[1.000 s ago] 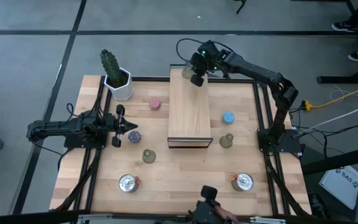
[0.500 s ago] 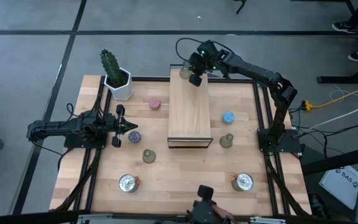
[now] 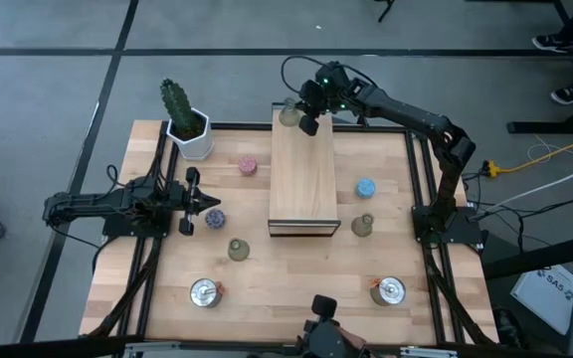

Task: Pick & Place candle stick holders
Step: Put the top transparent candle holder on the shelf, then put the right transparent candle holder on the shelf

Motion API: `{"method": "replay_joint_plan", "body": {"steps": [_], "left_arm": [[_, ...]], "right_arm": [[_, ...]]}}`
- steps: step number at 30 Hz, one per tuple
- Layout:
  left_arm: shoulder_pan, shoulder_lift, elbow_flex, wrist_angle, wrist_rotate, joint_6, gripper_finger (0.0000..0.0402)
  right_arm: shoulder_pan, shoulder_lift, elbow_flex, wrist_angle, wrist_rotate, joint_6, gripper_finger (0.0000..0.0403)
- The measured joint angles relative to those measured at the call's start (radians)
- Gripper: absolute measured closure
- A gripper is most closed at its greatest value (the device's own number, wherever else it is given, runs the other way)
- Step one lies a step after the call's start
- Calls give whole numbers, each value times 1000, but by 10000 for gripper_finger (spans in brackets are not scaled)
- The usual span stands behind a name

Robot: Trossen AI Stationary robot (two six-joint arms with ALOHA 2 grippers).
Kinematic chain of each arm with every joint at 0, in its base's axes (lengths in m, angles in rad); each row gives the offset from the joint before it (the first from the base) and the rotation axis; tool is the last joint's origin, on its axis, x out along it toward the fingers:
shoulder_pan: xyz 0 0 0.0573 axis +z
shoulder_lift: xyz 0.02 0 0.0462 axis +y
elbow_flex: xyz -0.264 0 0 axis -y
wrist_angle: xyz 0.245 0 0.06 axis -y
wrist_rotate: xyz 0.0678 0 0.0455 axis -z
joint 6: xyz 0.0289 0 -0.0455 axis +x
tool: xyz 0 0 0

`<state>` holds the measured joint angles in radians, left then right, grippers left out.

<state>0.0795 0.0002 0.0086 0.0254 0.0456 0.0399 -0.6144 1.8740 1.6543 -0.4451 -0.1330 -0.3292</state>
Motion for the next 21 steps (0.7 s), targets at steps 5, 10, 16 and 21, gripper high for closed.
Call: {"method": "replay_joint_plan", "body": {"steps": [5, 10, 16, 21], "left_arm": [[0, 0, 0, 0, 0, 0, 395], [0, 0, 0, 0, 0, 0, 395], [0, 0, 0, 0, 0, 0, 395], [0, 0, 0, 0, 0, 0, 395]], "right_arm": [[0, 0, 0, -38, 6, 0, 369], [0, -24, 10, -102, 6, 0, 369], [12, -74, 11, -190, 10, 0, 369], [39, -116, 11, -274, 9, 0, 369]]}}
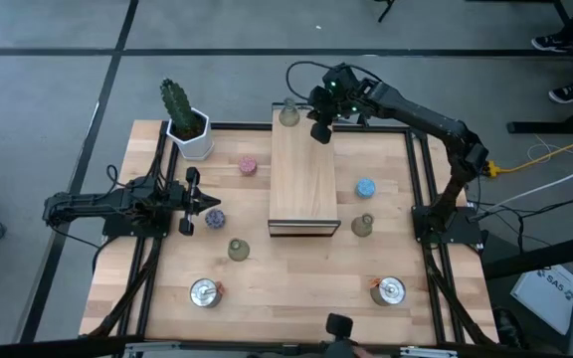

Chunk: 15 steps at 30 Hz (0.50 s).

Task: Pick & Place candle stick holders
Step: Put the right transparent candle holder on the shelf

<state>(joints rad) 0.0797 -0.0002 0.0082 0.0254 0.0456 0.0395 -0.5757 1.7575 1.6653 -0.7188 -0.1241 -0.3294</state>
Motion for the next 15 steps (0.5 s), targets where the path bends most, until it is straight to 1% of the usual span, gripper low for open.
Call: {"method": "replay_joint_plan", "body": {"steps": [6, 8, 15], "left_arm": [[0, 0, 0, 0, 0, 0, 395], [0, 0, 0, 0, 0, 0, 395], [0, 0, 0, 0, 0, 0, 396]], "right_arm": [[28, -45, -1, -116, 0, 2, 369], [35, -67, -19, -136, 0, 12, 369], [61, -199, -192, -131, 0, 10, 369]]}}
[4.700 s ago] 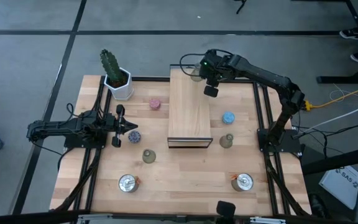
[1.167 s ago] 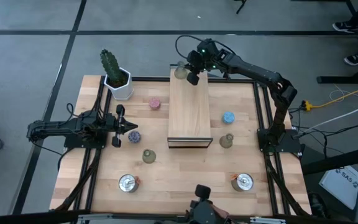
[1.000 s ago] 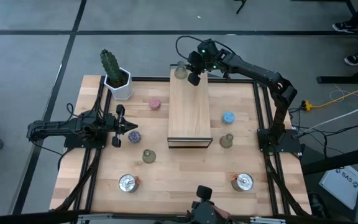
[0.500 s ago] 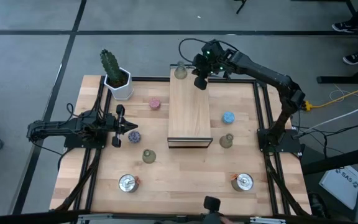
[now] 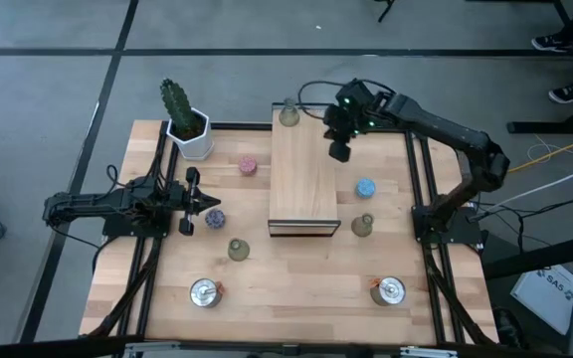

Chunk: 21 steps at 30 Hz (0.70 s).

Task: Pick & Place candle stick holders
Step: Put the right transparent candle holder on the shelf

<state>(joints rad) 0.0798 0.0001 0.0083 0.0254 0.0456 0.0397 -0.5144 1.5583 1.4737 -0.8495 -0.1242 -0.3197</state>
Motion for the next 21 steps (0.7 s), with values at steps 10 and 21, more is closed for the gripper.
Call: {"method": "replay_joint_plan", "body": {"steps": [10, 21], "left_arm": [[0, 0, 0, 0, 0, 0, 396], [0, 0, 0, 0, 0, 0, 396]], "right_arm": [[40, -232, -207, -17, -9, -2, 369], [153, -326, -324, -103, -11, 118, 369]]}}
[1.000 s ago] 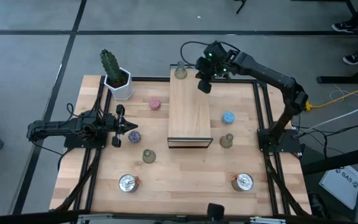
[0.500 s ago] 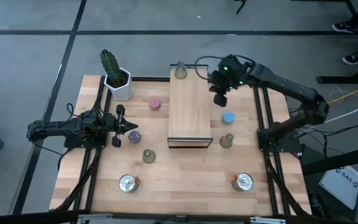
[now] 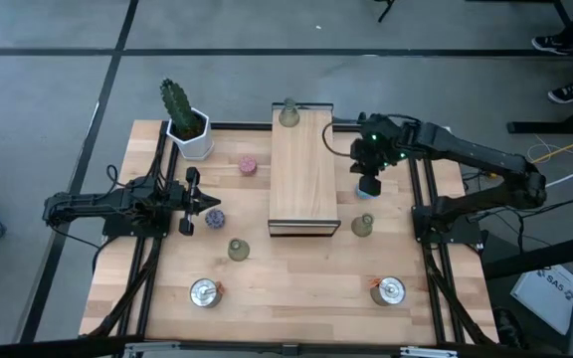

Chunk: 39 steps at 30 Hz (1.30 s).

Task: Pick & Place candle stick holders
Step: Put the right transparent candle holder on the shelf

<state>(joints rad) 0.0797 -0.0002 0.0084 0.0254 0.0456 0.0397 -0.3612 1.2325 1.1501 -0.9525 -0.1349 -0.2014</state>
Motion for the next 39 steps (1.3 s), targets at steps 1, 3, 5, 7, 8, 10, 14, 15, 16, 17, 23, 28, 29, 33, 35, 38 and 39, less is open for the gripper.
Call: {"method": "replay_joint_plan", "body": {"steps": [1, 3, 5, 7, 8, 10, 14, 15, 16, 17, 23, 28, 29, 33, 35, 38, 39], "left_arm": [[0, 0, 0, 0, 0, 0, 396], [0, 0, 0, 0, 0, 0, 395], [0, 0, 0, 0, 0, 0, 396], [0, 0, 0, 0, 0, 0, 395], [0, 0, 0, 0, 0, 0, 395], [0, 0, 0, 0, 0, 0, 395], [0, 0, 0, 0, 0, 0, 395], [0, 0, 0, 0, 0, 0, 395], [0, 0, 0, 0, 0, 0, 396], [0, 0, 0, 0, 0, 0, 396], [0, 0, 0, 0, 0, 0, 396], [0, 0, 0, 0, 0, 0, 396], [0, 0, 0, 0, 0, 0, 395], [0, 0, 0, 0, 0, 0, 396], [0, 0, 0, 0, 0, 0, 395], [0, 0, 0, 0, 0, 0, 396], [0, 0, 0, 0, 0, 0, 396]], "right_arm": [[13, -6, -9, -6, 0, 9, 369], [39, -14, -23, -38, 0, 23, 369], [61, -22, -25, -79, 0, 30, 369], [80, -29, -25, -120, 0, 30, 369], [90, -33, -25, -136, 0, 30, 369], [110, -40, -25, -157, 0, 30, 369], [150, -49, -25, -177, 0, 29, 369], [158, -55, -25, -183, 0, 27, 368], [167, -61, -25, -189, 0, 20, 368], [177, -67, -25, -192, 0, 13, 368], [268, -99, -25, -221, 0, 11, 364], [341, -109, -25, -222, 0, 11, 345], [351, -109, -25, -222, 0, 11, 339], [380, -109, -25, -230, 1, 10, 313], [395, -109, -25, -230, 1, 2, 299], [419, -109, -25, -229, 3, -37, 277], [426, -109, -29, -223, 3, -45, 271]]}}
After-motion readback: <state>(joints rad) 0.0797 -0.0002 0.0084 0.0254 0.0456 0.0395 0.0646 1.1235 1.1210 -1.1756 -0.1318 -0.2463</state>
